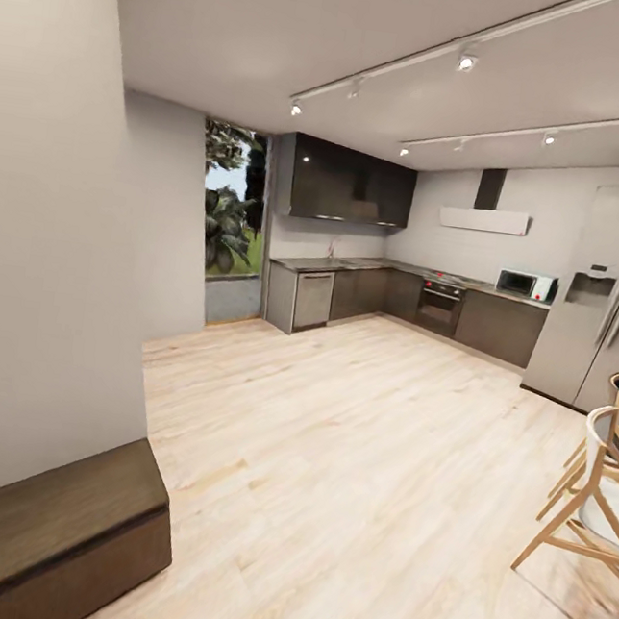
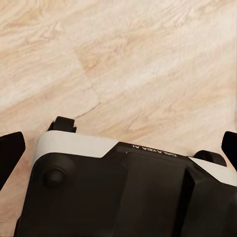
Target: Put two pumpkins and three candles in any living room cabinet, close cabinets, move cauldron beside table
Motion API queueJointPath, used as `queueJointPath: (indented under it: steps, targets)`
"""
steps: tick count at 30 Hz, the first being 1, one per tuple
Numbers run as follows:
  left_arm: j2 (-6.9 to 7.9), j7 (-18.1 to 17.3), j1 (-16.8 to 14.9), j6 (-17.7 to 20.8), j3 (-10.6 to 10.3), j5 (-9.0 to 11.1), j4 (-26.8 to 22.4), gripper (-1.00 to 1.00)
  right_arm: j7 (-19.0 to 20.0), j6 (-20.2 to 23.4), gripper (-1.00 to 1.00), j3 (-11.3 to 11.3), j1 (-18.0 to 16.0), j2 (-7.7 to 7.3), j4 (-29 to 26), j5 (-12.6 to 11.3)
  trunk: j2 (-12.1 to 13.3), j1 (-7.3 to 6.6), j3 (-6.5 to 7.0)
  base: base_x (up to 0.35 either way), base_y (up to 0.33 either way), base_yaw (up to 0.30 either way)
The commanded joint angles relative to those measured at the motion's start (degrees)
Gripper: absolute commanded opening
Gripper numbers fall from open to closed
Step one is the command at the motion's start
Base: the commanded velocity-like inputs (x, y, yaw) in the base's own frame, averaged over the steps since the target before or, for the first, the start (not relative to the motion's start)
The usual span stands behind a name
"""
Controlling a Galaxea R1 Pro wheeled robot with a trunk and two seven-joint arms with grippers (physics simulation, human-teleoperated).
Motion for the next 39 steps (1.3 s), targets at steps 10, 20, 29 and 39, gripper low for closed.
queueJointPath:
  steps: [10,20,29,39]
  targets:
    - [-0.01,-0.01,-0.03,0.32,0.31,0.19,-0.08,1.00,-0.19,0.16,1.00,-0.03,-0.01,-0.01,-0.08,0.06,-0.07,0.00,-0.07,-0.158,-0.283,0.269]
    - [-0.01,-0.01,-0.03,0.32,0.33,0.19,-0.08,1.00,-0.30,0.16,1.00,-0.07,-0.01,-0.01,-0.11,0.06,-0.07,0.00,-0.07,-0.164,-0.281,0.052]
    - [-0.01,0.16,-0.03,0.32,0.35,0.19,-0.08,1.00,-0.39,0.16,1.00,-0.07,-0.01,-0.01,-0.13,0.06,-0.07,0.00,-0.07,-0.149,-0.281,0.213]
    - [-0.01,0.17,-0.03,0.32,0.37,0.19,-0.08,1.00,-0.39,0.16,1.00,0.01,-0.01,-0.01,-0.08,0.08,-0.07,0.00,-0.07,-0.111,-0.281,0.289]
